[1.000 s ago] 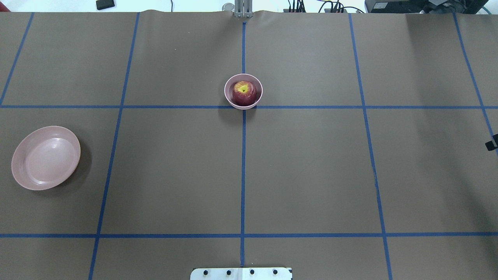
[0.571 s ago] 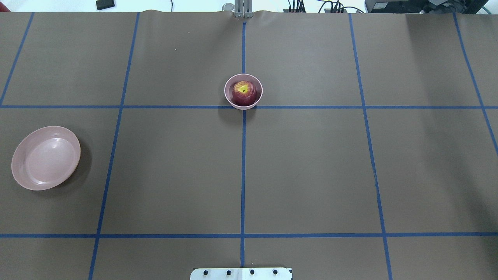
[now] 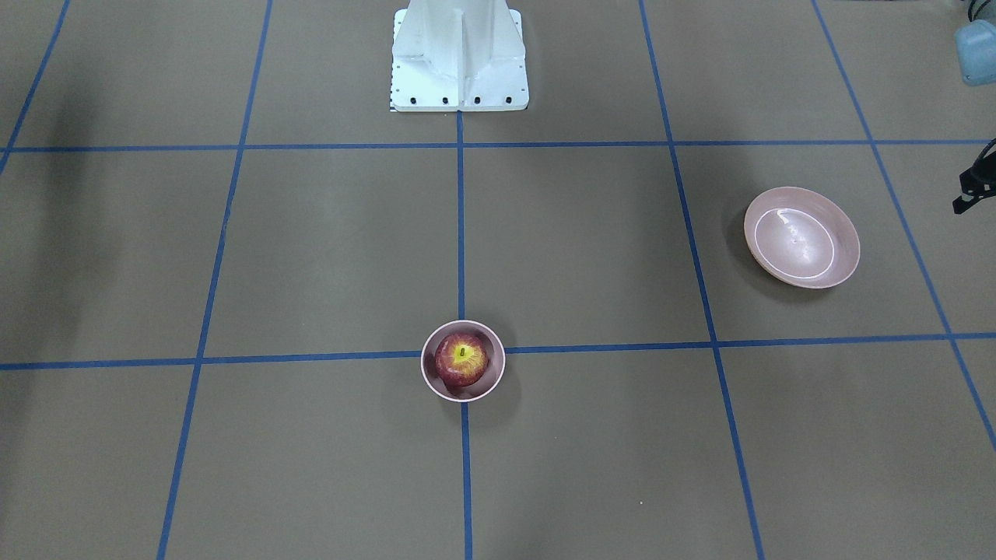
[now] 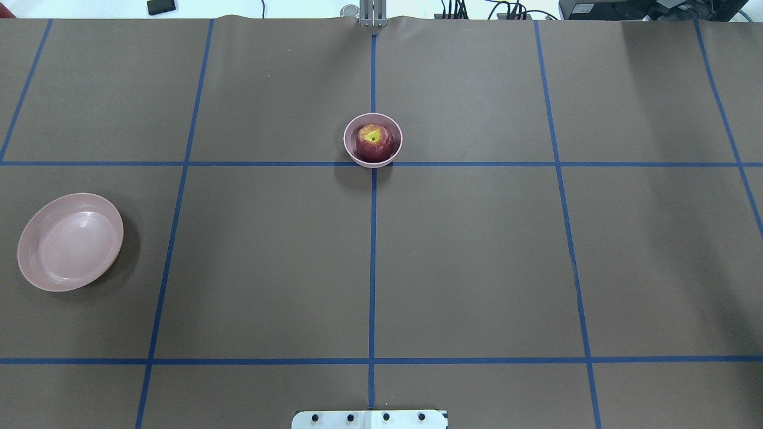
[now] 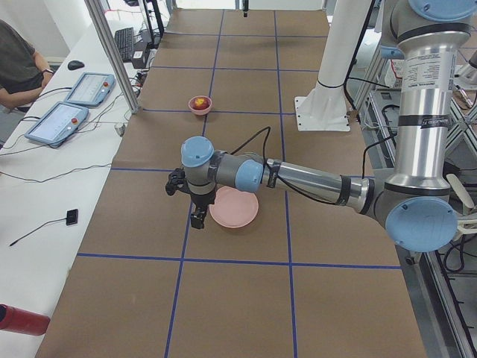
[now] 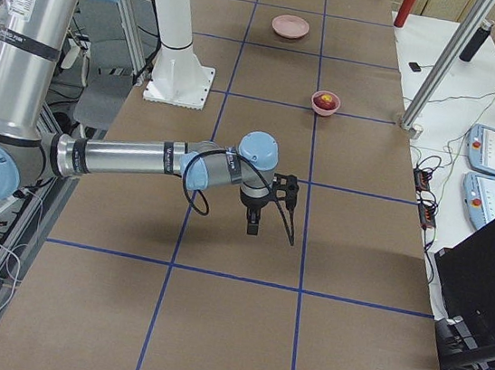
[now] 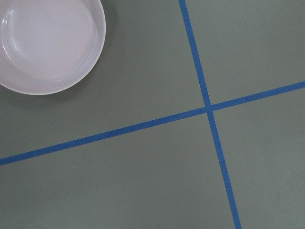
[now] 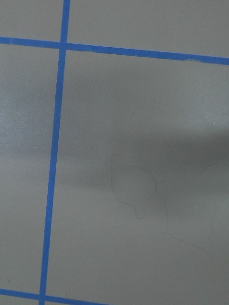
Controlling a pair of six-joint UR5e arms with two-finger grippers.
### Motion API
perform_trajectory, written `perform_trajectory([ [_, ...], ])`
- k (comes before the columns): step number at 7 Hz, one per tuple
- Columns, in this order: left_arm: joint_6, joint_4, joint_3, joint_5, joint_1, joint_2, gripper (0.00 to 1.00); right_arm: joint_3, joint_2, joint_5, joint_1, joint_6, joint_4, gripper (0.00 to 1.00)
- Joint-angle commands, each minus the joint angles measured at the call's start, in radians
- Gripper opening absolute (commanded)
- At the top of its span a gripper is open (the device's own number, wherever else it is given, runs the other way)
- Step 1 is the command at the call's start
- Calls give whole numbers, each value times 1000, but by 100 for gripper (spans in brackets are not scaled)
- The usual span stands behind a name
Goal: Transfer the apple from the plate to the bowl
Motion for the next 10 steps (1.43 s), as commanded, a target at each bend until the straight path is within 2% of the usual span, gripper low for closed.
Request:
perform_trajectory([
  [1,14,0,-2,-1,-11,2,98,6,8,-3,27,-5,-48,100],
  [10,11,1,24,0,-9,-12,98,32,21,7,21,-6,-48,100],
])
